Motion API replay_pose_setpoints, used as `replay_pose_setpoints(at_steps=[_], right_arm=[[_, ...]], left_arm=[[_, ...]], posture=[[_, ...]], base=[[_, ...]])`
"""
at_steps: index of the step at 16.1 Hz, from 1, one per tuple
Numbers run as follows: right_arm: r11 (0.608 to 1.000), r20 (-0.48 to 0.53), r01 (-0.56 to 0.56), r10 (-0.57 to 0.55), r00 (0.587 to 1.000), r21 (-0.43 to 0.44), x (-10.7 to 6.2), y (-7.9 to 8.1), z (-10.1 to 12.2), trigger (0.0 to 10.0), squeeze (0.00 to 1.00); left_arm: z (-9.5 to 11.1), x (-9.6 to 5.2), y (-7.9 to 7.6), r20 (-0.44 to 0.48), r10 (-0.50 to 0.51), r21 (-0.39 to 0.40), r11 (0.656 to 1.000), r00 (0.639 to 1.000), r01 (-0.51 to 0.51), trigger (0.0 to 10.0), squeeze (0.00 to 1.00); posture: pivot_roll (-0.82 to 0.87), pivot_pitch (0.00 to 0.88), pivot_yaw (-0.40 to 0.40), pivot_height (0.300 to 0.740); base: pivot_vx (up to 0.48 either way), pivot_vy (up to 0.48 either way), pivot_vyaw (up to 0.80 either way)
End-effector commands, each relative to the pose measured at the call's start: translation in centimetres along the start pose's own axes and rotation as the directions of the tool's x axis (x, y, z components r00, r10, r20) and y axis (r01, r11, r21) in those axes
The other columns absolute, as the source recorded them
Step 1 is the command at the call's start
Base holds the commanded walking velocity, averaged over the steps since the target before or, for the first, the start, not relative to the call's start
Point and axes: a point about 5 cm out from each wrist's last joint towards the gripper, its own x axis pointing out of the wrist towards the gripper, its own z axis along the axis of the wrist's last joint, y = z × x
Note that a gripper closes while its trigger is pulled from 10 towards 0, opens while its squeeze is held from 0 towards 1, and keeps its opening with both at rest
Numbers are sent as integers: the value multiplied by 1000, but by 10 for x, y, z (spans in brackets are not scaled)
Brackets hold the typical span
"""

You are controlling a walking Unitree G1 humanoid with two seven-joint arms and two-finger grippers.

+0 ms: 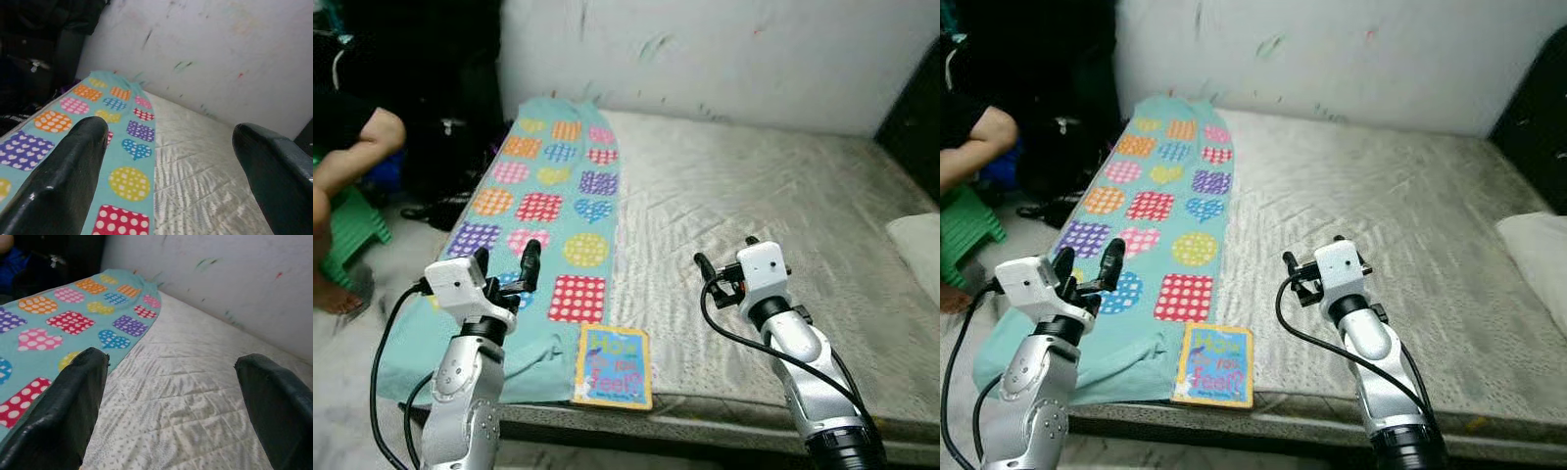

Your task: Clean up the room

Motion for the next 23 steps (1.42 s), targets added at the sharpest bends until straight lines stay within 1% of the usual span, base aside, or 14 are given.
replay_pose_setpoints(at_steps=[1, 4, 10, 11, 12, 14, 15, 16, 17, 18, 20, 21, 22, 23], right_arm=[[1000, 13, 1, -1, 1000, -5, 1, -2, 3, 10000, 0], [1000, 14, 0, 0, 1000, -4, 1, -2, 3, 10000, 0], [1000, 15, -1, 1, 1000, -3, 3, -1, 3, 10000, 0], [1000, 15, -1, 1, 1000, -2, 3, -1, 3, 10000, 0], [1000, 13, 0, 0, 1000, 0, 3, -1, 2, 10000, 0], [1000, -2, 3, -3, 1000, 3, 3, -2, -2, 10000, 0], [1000, -3, 2, -2, 1000, -2, 4, -2, -3, 10000, 0], [1000, -5, -3, 3, 1000, -5, 5, -2, -3, 10000, 0], [1000, -8, -13, 13, 1000, -12, 6, -1, -3, 10000, 0], [999, -16, -33, 33, 999, -25, 8, 0, -3, 10000, 0], [997, -30, -68, 67, 997, -46, 12, 3, -5, 10000, 0], [993, -42, -98, 96, 995, -65, 15, 7, -6, 10000, 0], [989, -48, -125, 122, 991, -74, 18, 10, -6, 10000, 0], [987, -47, -142, 138, 989, -80, 20, 12, -5, 10000, 0]], left_arm=[[3, 1, -2, 10, -13, 8, 1000, 1000, 13, 10000, 0], [2, 1, -1, 1, -9, 12, 1000, 1000, 9, 10000, 0], [1, 2, 2, -7, 8, 17, 1000, 1000, -8, 10000, 0], [0, 2, 3, -22, 30, 33, 999, 999, -29, 10000, 0], [-1, 3, 4, -26, 45, 27, 999, 999, -45, 10000, 0], [-5, 0, 7, -35, 69, 27, 997, 997, -68, 10000, 0], [-5, -1, 8, -37, 76, 36, 997, 996, -74, 10000, 0], [-7, -3, 9, -43, 80, 63, 995, 996, -77, 10000, 0], [-8, -4, 9, -46, 78, 76, 994, 996, -75, 10000, 0], [-9, -4, 8, -44, 75, 123, 990, 996, -69, 10000, 0], [-12, -4, 10, -40, 90, 175, 981, 995, -82, 10000, 0], [-14, -6, 13, -35, 96, 203, 975, 995, -87, 10000, 0], [-13, -8, 15, -30, 94, 202, 975, 995, -86, 10000, 0], [-11, -12, 19, -15, 125, 182, 976, 992, -120, 10000, 0]], posture=[[-80, 0, -70, 740], [-79, 0, -69, 740], [-75, 0, -69, 740], [-75, 0, -69, 740], [-69, 0, -71, 740], [-47, 0, -85, 740], [-32, 0, -101, 740], [-21, 0, -118, 740], [-3, 0, -150, 740], [8, 0, -174, 740], [36, 0, -244, 740], [49, 0, -262, 740], [62, 0, -273, 740], [72, 0, -263, 740]], base=[[352, 0, 0], [300, 0, 0], [0, 0, 0], [0, 0, 0], [0, 0, 0], [0, 0, -800], [0, 0, -800], [0, 0, -656], [0, 0, 0], [0, 0, 0], [0, 0, 0], [0, 0, 0], [0, 0, 0], [0, 0, 0]])
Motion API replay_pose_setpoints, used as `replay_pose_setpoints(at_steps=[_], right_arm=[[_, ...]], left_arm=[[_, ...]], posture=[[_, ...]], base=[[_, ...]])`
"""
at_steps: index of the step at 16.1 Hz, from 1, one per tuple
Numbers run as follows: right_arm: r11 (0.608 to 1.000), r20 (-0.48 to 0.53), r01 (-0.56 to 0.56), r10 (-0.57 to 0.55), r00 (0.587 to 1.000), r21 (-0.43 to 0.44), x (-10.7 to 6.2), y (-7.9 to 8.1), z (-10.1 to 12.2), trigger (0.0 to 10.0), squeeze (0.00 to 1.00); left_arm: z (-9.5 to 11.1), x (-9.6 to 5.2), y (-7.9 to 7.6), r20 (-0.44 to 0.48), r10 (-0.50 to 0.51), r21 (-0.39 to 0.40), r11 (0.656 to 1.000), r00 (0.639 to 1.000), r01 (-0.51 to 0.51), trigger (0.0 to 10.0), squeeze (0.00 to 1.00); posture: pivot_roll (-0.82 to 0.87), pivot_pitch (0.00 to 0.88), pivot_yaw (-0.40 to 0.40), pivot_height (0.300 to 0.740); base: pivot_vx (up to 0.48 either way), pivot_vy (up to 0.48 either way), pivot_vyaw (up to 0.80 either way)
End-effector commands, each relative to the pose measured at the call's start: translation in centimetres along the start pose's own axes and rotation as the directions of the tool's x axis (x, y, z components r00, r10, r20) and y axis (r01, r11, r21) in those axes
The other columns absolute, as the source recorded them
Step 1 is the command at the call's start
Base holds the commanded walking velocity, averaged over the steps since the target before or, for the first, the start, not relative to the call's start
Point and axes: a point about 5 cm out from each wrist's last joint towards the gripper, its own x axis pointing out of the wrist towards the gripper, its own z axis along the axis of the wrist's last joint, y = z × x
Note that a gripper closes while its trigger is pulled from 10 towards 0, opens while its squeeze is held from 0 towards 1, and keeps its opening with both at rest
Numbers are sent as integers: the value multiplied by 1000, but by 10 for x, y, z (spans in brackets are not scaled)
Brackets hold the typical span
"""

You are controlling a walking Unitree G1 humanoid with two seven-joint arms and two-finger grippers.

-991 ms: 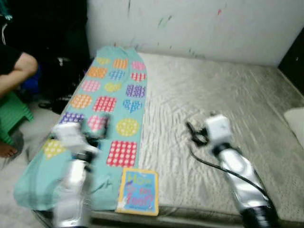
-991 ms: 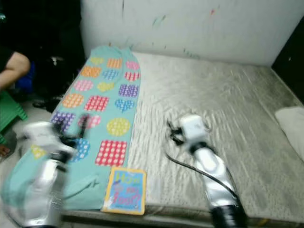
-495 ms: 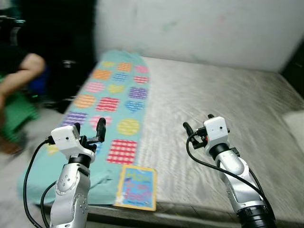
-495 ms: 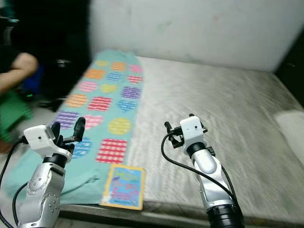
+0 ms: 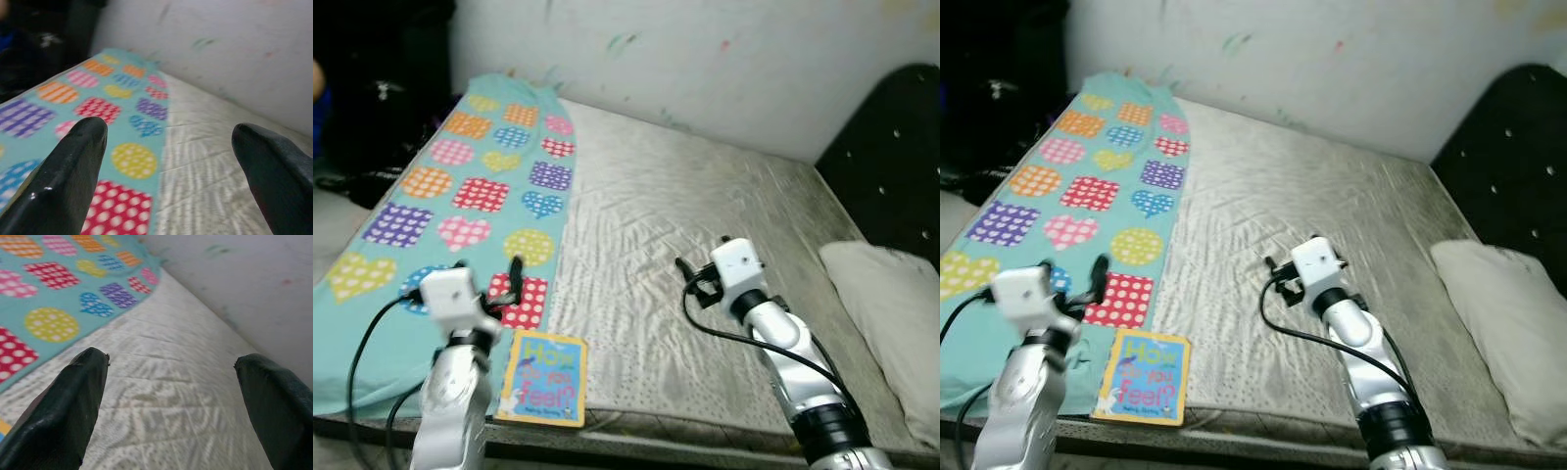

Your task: Clean up the room

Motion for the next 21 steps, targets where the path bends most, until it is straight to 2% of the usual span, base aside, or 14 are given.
replay_pose_setpoints(at_steps=[1, 3, 5, 8, 10, 13, 14, 17, 21], right_arm=[[1000, -12, -3, 3, 1000, -11, 0, -3, -3, 10000, 0], [999, 39, 35, -34, 999, -5, 3, -4, 2, 10000, 0], [994, 74, 109, -108, 991, -5, 1, -13, 6, 10000, 0], [972, 89, 231, -234, 968, 36, -6, -24, 2, 10000, 0], [955, 96, 290, -295, 951, 67, -15, -26, -1, 10000, 0], [940, 104, 323, -334, 937, 108, -23, -23, 0, 10000, 0], [942, 107, 313, -326, 939, 117, -23, -22, 3, 10000, 0], [951, 118, 285, -298, 947, 120, -25, -22, 10, 10000, 0], [951, 84, 276, -289, 954, 138, -27, -22, 7, 10000, 0]], left_arm=[[3, 0, -3, 19, 4, -12, 1000, 1000, -4, 10000, 0], [-1, -4, 4, -2, 26, -10, 1000, 1000, -26, 10000, 0], [-1, 4, 1, -17, -15, -5, 1000, 1000, 15, 10000, 0], [2, 25, -18, -34, -142, -4, 990, 989, 142, 10000, 0], [4, 36, -34, -34, -209, -14, 978, 977, 209, 10000, 0], [7, 37, -40, -15, -218, -44, 975, 976, 217, 10000, 0], [8, 35, -36, -11, -202, -60, 978, 979, 201, 10000, 0], [3, 28, -24, -21, -162, -70, 985, 987, 160, 10000, 0], [6, 22, -28, -12, -161, -108, 981, 987, 158, 10000, 0]], posture=[[72, 0, -241, 740], [33, 0, -137, 740], [-13, 0, -46, 740], [-89, 0, 74, 740], [-123, 0, 110, 740], [-119, 0, 80, 740], [-118, 0, 58, 740], [-113, 0, 28, 740], [-93, 0, -1, 740]], base=[[0, 0, 0], [0, 0, 0], [0, 0, 0], [0, 0, 0], [0, 0, 0], [0, 0, 0], [0, 0, -556], [0, 0, -800], [0, 0, -800]])
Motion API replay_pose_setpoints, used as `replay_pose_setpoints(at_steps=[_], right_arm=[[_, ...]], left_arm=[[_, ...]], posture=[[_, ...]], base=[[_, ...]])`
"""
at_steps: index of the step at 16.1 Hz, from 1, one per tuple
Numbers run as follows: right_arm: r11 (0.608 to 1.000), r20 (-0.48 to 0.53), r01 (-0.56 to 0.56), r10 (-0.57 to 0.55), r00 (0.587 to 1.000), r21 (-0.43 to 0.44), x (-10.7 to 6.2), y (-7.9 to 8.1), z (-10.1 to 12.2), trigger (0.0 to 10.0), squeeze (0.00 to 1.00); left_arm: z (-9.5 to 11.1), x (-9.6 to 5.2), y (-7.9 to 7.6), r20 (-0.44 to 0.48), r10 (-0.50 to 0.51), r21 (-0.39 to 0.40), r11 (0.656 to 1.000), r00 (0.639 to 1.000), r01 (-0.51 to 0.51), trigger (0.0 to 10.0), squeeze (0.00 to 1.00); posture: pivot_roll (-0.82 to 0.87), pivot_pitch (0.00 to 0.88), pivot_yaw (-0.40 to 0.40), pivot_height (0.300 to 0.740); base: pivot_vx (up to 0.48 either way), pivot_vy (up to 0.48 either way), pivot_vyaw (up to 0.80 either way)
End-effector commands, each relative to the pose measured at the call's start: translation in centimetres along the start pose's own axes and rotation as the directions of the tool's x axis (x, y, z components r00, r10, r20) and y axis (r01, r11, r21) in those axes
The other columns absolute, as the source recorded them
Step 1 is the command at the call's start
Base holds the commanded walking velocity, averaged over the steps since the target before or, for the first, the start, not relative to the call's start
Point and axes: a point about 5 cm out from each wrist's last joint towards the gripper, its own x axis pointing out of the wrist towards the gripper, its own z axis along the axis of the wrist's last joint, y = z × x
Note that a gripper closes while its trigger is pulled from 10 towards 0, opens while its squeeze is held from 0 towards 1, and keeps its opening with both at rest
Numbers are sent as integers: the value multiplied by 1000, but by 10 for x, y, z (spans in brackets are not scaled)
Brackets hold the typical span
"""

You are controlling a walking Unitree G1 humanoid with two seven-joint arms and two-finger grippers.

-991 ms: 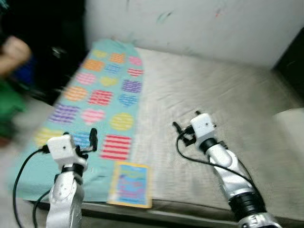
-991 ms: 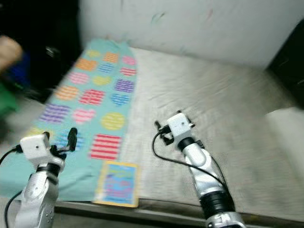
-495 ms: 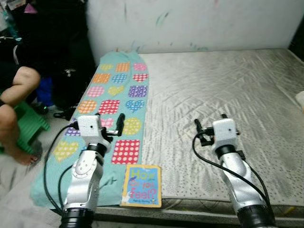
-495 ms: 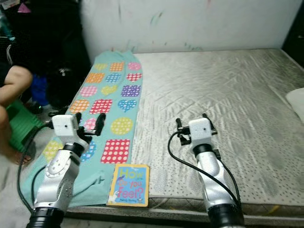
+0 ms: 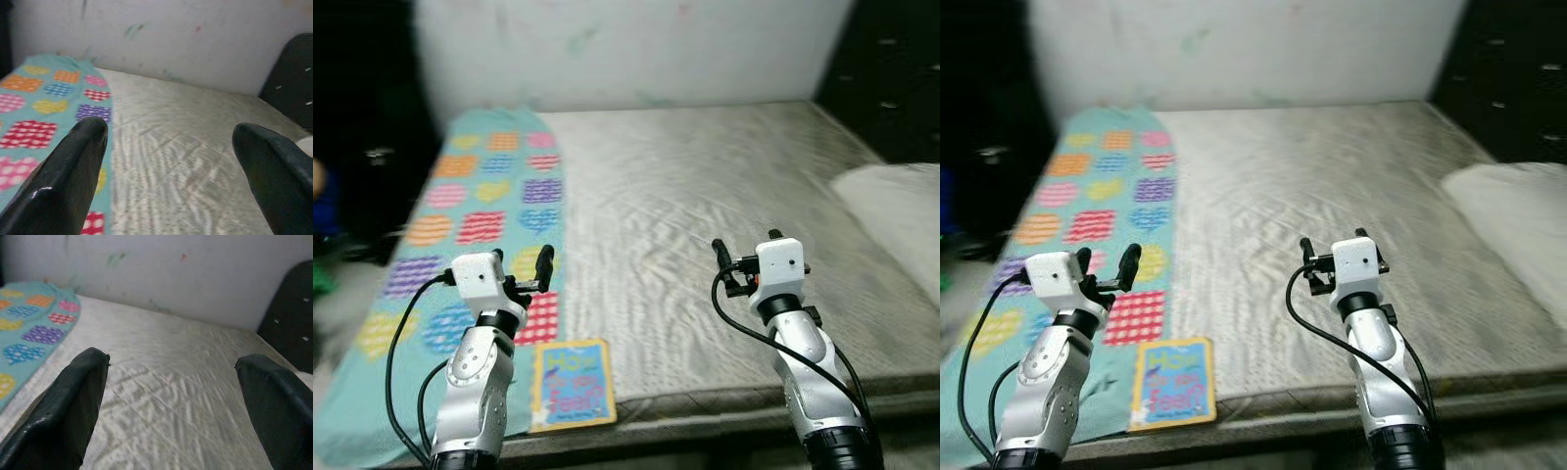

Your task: Clean up the room

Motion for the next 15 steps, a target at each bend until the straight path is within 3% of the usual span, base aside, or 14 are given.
replay_pose_setpoints(at_steps=[1, 6, 15], right_arm=[[1000, 19, -14, 14, 1000, 9, 0, 1, 7, 10000, 0], [999, 1, -50, 50, 999, 2, -2, 5, 7, 10000, 0], [998, -15, -67, 66, 998, -16, -1, 3, 7, 10000, 0]], left_arm=[[2, -3, 0, -1, 4, -6, 1000, 1000, -4, 10000, 0], [1, -9, -1, -10, 21, -43, 999, 1000, -21, 10000, 0], [2, -8, -5, -15, 14, -53, 999, 1000, -14, 10000, 0]], posture=[[-89, 0, -9, 740], [-88, 0, -25, 740], [-87, 0, -32, 740]], base=[[0, 0, -406], [0, 53, 0], [0, 425, 0]])
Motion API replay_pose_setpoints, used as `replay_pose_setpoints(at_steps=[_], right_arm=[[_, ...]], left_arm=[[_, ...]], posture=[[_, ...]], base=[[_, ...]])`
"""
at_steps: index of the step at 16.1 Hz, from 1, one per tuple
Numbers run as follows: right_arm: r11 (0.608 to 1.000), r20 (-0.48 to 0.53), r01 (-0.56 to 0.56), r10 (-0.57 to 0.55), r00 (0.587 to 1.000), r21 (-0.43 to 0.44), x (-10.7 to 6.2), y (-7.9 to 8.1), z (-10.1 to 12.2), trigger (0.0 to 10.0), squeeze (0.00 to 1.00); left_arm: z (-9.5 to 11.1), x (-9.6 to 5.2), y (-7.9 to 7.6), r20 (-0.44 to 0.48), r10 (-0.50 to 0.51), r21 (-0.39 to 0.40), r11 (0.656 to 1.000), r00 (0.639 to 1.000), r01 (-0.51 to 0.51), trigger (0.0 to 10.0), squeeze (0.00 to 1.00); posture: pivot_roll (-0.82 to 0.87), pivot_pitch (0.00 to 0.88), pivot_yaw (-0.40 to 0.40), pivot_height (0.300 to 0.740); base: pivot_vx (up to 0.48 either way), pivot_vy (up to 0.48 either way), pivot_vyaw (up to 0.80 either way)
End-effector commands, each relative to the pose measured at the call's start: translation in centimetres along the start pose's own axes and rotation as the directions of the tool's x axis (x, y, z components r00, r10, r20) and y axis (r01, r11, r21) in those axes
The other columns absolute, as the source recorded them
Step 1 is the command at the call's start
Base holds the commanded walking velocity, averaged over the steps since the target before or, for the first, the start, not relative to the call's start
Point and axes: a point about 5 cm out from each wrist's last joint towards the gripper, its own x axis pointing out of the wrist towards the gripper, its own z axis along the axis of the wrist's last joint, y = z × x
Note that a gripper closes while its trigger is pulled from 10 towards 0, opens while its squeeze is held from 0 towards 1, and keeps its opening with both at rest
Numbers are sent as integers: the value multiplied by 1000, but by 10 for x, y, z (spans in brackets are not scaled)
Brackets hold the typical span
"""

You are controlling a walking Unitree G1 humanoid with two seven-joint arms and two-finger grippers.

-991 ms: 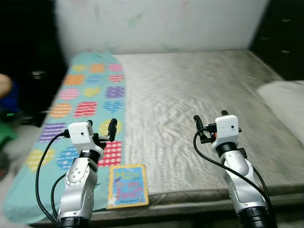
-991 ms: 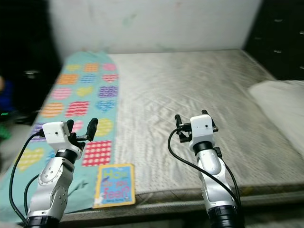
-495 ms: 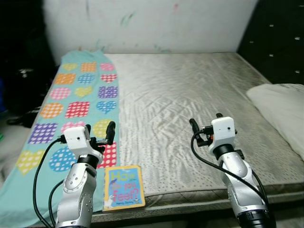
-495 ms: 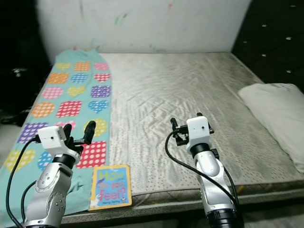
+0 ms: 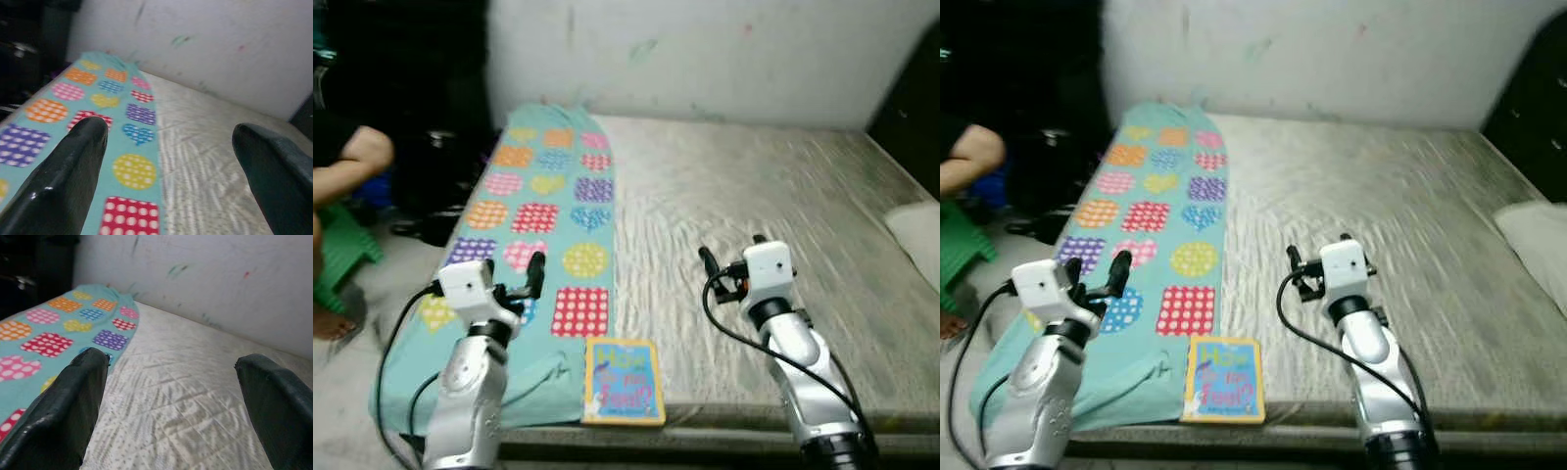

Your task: Clean up the room

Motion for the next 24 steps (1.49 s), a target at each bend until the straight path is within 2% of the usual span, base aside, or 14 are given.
replay_pose_setpoints(at_steps=[1, 7, 15, 20, 24], right_arm=[[1000, 4, 3, -3, 1000, -3, 2, -3, 3, 10000, 0], [1000, 10, -12, 12, 1000, -23, 5, -1, 4, 10000, 0], [999, 9, -11, 11, 1000, -32, 3, -2, 4, 10000, 0], [999, 10, -12, 12, 1000, -38, 3, -3, 4, 10000, 0], [999, 9, -11, 12, 1000, -40, 3, -3, 4, 10000, 0]], left_arm=[[4, 1, -2, 8, -10, 7, 1000, 1000, 10, 10000, 0], [10, 0, -4, 50, -35, -9, 999, 998, 35, 10000, 0], [12, 1, -7, 62, -65, -32, 997, 996, 67, 10000, 0], [12, 1, -8, 67, -73, -36, 996, 995, 76, 10000, 0], [11, 1, -7, 64, -75, -40, 996, 995, 78, 10000, 0]], posture=[[-87, 0, -33, 740], [-89, 0, -32, 740], [-96, 0, -29, 740], [-97, 0, -30, 740], [-101, 0, -29, 740]], base=[[0, 480, 0], [0, 80, 0], [0, 0, 0], [382, 0, 0], [0, 0, 0]])
